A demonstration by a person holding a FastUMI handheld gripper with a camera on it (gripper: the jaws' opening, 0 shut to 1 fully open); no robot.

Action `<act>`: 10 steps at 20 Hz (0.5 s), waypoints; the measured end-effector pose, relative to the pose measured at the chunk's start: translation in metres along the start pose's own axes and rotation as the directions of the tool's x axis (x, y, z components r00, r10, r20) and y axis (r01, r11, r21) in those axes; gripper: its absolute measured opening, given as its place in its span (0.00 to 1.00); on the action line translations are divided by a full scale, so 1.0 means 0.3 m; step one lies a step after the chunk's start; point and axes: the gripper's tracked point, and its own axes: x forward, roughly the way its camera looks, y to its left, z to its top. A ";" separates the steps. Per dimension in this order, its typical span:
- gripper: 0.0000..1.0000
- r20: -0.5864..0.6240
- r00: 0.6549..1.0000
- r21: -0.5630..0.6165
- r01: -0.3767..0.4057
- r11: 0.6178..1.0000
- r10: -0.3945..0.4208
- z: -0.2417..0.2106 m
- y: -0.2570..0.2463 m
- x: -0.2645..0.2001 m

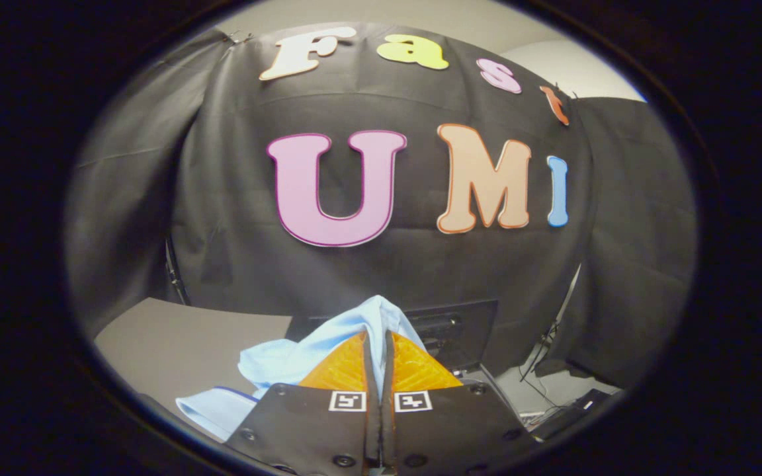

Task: Put the clothes into the washing machine and then close the washing machine lid.

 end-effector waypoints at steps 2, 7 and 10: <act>0.01 -0.032 0.999 0.002 0.004 1.000 -0.004 -0.072 -0.035 0.030; 0.01 -0.120 0.993 -0.040 0.005 0.999 -0.010 -0.251 -0.090 0.120; 0.01 -0.163 0.986 -0.093 0.018 0.996 -0.033 -0.356 -0.124 0.169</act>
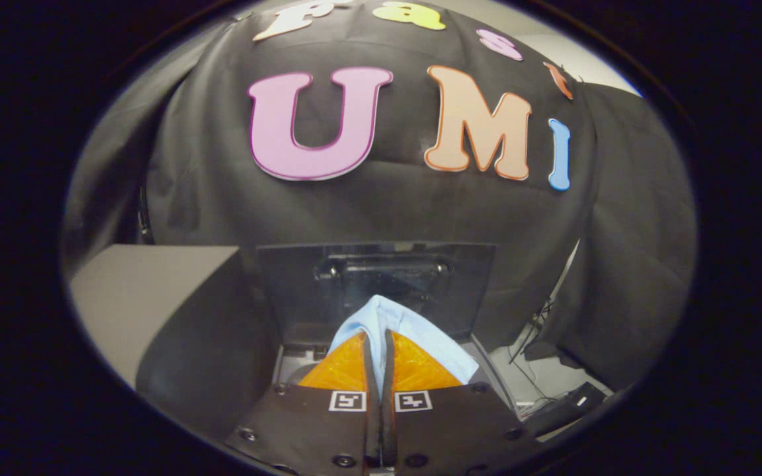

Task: Put the clothes into the washing machine and then close the washing machine lid.

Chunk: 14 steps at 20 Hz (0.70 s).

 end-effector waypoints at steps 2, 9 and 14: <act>0.01 -0.036 0.999 -0.004 -0.011 1.000 0.010 -0.066 -0.002 0.043; 0.01 -0.119 0.990 0.000 -0.080 0.997 0.079 -0.265 0.059 0.153; 0.01 -0.183 0.975 0.017 -0.128 0.992 0.129 -0.418 0.101 0.206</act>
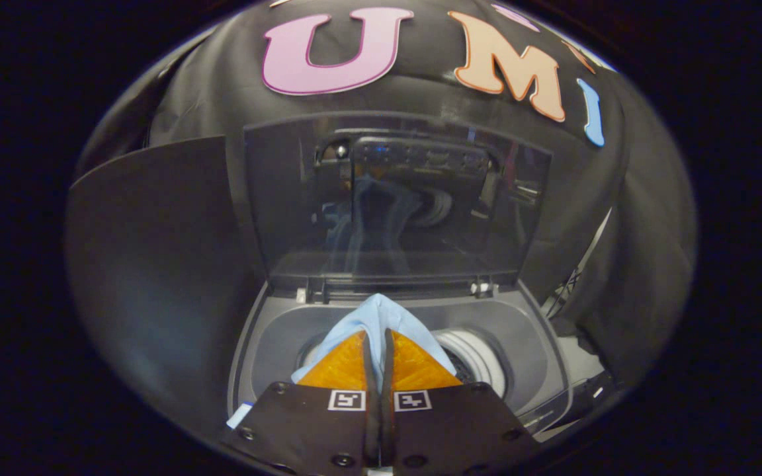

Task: Put the clothes into the washing machine and then close the washing machine lid.

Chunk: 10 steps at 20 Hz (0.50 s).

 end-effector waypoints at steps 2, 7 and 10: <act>0.02 -0.027 1.000 0.026 -0.011 1.000 0.012 -0.070 -0.002 0.029; 0.03 0.005 0.998 -0.052 -0.056 0.997 0.056 -0.141 -0.002 0.068; 0.08 0.066 0.995 -0.046 -0.066 0.997 0.069 -0.125 -0.011 0.035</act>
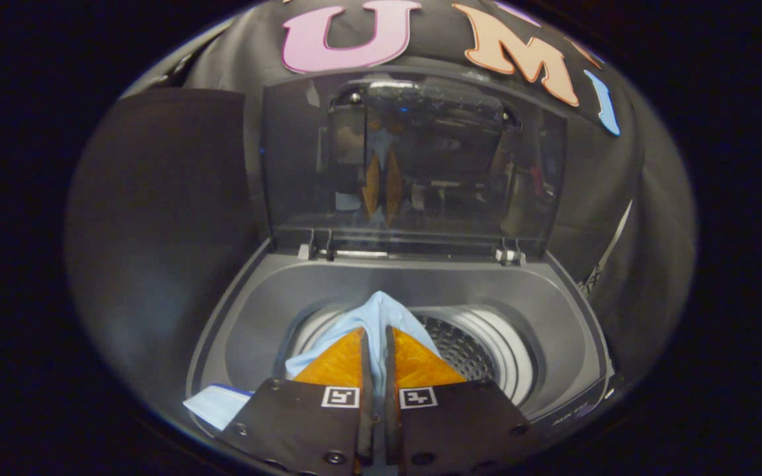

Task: Put the clothes into the washing machine and then close the washing machine lid.

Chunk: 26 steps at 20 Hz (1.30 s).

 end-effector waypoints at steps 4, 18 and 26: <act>0.19 0.069 0.997 0.031 0.014 0.999 -0.016 0.037 -0.019 -0.015; 0.98 0.123 0.992 0.073 0.032 0.997 -0.041 0.051 -0.031 -0.040; 0.98 0.195 0.981 0.013 0.013 1.000 -0.015 0.205 0.046 -0.084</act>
